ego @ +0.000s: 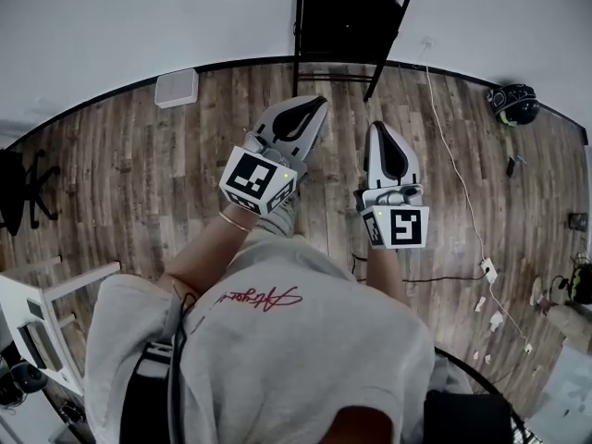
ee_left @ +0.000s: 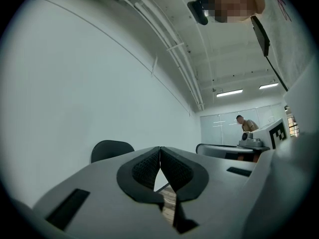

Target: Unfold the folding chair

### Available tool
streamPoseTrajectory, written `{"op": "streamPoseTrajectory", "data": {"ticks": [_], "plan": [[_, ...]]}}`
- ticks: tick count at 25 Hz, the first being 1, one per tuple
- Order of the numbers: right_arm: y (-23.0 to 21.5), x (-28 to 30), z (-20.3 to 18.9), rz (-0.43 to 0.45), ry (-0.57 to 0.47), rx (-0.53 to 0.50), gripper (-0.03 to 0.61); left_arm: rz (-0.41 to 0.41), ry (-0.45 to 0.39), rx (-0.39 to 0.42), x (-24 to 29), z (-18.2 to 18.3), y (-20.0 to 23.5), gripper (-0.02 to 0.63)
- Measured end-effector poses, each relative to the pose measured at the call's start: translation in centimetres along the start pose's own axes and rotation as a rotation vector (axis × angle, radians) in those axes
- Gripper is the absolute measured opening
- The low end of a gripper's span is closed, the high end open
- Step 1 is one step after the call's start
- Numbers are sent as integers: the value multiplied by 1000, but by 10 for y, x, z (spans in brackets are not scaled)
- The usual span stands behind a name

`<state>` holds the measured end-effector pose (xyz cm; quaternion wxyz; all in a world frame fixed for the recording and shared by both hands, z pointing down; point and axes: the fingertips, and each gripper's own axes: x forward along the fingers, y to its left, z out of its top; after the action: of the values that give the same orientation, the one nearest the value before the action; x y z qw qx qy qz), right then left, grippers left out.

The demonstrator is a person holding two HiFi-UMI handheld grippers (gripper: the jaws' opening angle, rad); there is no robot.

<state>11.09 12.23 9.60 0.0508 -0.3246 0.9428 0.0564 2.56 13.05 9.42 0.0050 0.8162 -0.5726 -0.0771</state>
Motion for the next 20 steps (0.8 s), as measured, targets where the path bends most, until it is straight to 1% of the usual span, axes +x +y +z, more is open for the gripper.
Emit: {"op": "streamPoseTrajectory", "data": {"ticks": [4,8,14,17,20], "plan": [[-25,54,-22,-4,15,-13,14,-2,-2,-10,41,-13,47,16],[-59,129,-43,-25,16,-22,14,-61,6,-12,102,-24,102,16],[-123,252,-52,-136,32,-15,14,-164,58,18,200,-18,181,17],[-150,298,-72,-199,71,24,14,-175,74,31,238,-20,219,17],[-179,330,-108,-250,158,106,14,-153,78,21,266,-26,247,17]]}}
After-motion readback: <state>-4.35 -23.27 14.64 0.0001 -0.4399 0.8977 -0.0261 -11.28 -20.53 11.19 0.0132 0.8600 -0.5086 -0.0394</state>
